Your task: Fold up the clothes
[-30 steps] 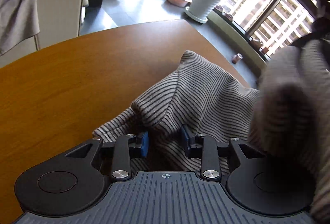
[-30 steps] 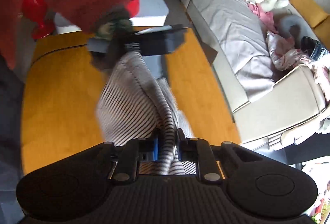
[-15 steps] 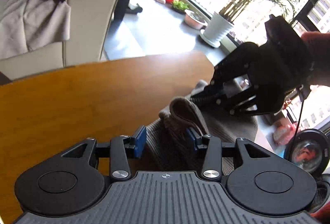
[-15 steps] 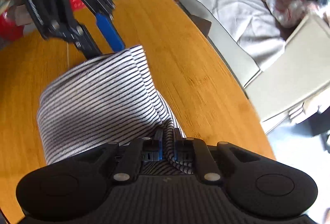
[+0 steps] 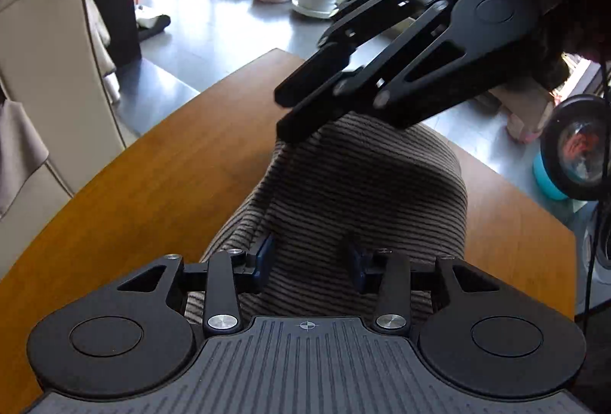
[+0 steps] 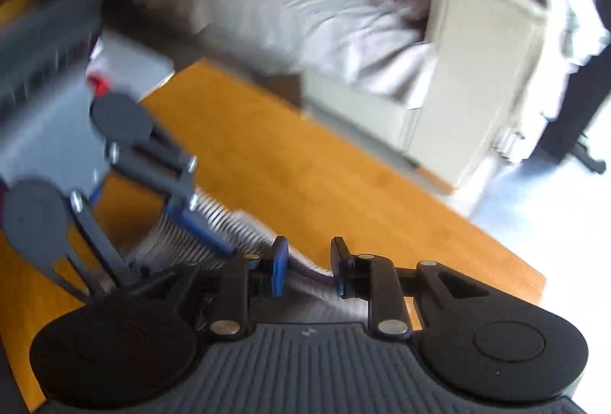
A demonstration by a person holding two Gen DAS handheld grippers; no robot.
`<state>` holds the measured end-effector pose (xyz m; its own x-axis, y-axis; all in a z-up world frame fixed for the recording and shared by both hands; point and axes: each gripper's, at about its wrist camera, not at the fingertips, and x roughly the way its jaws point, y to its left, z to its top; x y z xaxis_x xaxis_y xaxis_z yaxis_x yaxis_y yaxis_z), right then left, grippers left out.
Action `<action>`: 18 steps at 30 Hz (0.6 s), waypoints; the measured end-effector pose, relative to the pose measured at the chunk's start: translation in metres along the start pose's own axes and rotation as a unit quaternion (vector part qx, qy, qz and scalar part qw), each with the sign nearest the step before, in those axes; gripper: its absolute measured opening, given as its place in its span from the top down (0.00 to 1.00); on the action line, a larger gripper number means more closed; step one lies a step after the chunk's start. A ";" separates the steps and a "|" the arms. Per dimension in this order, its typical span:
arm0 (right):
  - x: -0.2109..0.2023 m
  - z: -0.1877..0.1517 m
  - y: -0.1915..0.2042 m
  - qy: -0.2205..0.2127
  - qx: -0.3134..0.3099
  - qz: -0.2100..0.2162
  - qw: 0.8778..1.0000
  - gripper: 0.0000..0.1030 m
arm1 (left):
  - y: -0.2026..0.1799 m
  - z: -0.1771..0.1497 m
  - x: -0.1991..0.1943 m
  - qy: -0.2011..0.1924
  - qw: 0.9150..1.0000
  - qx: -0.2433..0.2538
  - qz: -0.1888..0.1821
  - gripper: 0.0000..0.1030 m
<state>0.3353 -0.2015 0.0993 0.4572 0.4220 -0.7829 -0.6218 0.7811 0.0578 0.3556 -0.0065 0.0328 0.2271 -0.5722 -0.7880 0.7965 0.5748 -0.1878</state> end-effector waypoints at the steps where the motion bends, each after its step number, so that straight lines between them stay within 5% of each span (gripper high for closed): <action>1: -0.014 -0.004 -0.002 -0.021 0.022 -0.012 0.999 0.78 | 0.001 -0.001 0.001 0.000 1.000 -0.001 -0.002 0.56; 5: -0.041 -0.026 0.004 -0.066 0.094 0.008 0.993 0.78 | 0.007 0.000 -0.001 0.006 1.000 -0.016 -0.013 0.56; 9: 0.008 -0.053 0.006 0.004 0.122 -0.057 0.991 0.78 | 0.012 0.006 -0.004 0.016 1.000 -0.023 -0.014 0.56; 18: 0.003 -0.057 0.006 -0.003 0.159 -0.070 0.985 0.71 | 0.014 0.005 -0.008 0.018 1.000 -0.020 -0.006 0.56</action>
<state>0.2962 -0.2218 0.0622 0.5277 0.3022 -0.7939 -0.3225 0.9359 0.1419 0.3673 0.0028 0.0390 0.1969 -0.5576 -0.8064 0.7752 0.5922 -0.2201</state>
